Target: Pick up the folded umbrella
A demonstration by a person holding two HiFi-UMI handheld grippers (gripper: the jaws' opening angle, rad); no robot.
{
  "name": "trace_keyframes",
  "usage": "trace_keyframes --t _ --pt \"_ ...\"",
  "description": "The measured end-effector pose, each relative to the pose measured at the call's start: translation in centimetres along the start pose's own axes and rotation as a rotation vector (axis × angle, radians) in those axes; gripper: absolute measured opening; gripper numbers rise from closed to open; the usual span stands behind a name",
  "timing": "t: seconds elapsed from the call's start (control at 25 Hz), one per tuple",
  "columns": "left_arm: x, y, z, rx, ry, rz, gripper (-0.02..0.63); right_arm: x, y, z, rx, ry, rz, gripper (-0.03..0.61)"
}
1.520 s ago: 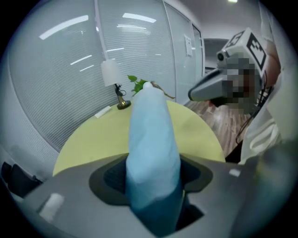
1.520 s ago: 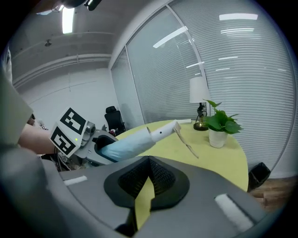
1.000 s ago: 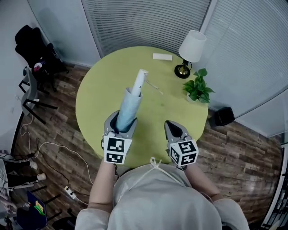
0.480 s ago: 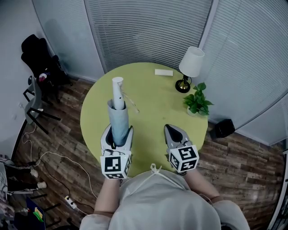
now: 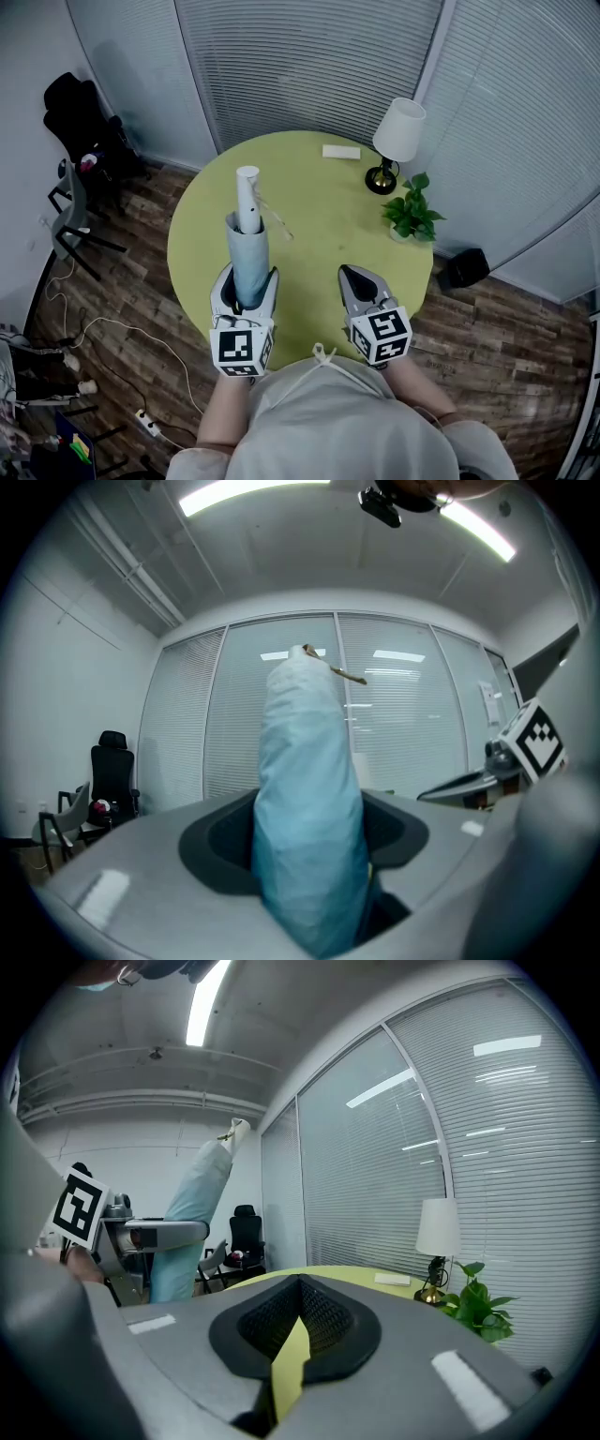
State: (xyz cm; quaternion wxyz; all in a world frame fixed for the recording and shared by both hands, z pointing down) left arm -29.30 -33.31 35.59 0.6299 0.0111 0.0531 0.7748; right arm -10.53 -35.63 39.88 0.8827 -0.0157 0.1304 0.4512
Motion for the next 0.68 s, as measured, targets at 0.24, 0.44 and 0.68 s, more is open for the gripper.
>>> trace_keyframes --t 0.24,0.44,0.68 --pt "0.09 -0.11 0.21 -0.001 0.004 0.010 0.287 0.15 0.05 0.25 -0.005 0.006 0.005 0.000" --pt "0.26 0.03 0.21 -0.015 0.016 0.018 0.287 -0.03 0.53 0.13 -0.012 0.008 -0.013 0.000" --pt "0.13 0.14 0.43 -0.007 0.022 0.014 0.287 -0.21 0.50 0.55 -0.008 0.021 -0.017 0.000"
Point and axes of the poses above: the fingertips, and each gripper's own axes: x backward along the fingers, y to its left, z out of its underside, the point moved 3 cm from there along x, backward along the fingers, and after that the axes turned 8 degrees about x, right-handed, at the moved point
